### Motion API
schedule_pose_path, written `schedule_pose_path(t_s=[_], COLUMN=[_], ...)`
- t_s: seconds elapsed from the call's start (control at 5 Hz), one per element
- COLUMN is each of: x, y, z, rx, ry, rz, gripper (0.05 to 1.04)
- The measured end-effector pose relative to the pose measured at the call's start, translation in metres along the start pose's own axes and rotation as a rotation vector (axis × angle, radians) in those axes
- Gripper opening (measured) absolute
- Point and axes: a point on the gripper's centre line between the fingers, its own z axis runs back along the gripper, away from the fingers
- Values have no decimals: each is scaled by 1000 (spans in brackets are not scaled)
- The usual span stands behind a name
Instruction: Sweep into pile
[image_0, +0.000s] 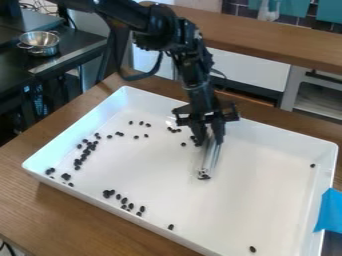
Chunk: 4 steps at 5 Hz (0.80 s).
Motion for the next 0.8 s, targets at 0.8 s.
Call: schedule_pose_path(t_s=[0.8], x=[17], y=[104], z=[24], rx=[136], ry=[-4], rz=[21], gripper=[370])
